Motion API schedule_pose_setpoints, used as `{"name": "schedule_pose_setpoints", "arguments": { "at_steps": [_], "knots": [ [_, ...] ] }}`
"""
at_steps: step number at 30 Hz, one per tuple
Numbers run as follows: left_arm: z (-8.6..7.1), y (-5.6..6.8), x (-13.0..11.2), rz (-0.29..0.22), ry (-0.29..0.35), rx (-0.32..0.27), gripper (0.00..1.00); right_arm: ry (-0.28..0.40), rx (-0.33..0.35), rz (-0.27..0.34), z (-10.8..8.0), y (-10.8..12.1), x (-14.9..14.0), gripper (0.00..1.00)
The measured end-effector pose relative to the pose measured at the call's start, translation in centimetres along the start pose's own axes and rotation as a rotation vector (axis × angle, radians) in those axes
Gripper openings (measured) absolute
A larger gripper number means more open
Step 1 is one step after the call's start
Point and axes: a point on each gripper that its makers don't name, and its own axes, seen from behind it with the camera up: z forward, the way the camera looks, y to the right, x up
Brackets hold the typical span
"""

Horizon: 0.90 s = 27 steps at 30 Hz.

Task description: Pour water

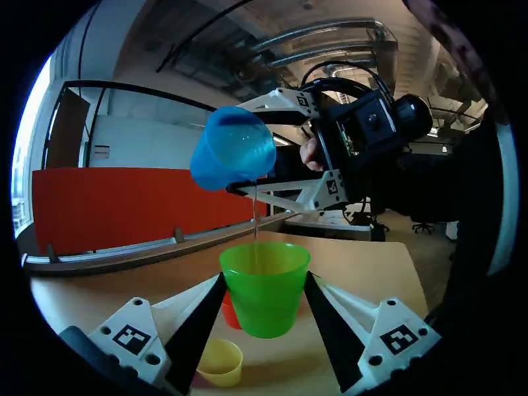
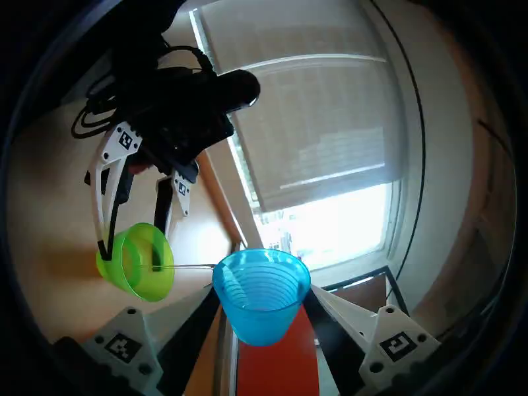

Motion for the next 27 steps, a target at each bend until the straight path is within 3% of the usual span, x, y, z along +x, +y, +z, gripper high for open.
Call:
{"name": "schedule_pose_setpoints", "arguments": {
  "at_steps": [27],
  "knots": [
    [-0.03, -0.05, -0.06, 0.0, 0.001, 0.004, 0.84, -0.005, -0.003, -0.044, -0.27, 0.18, 0.52, 0.89]
  ]
}}
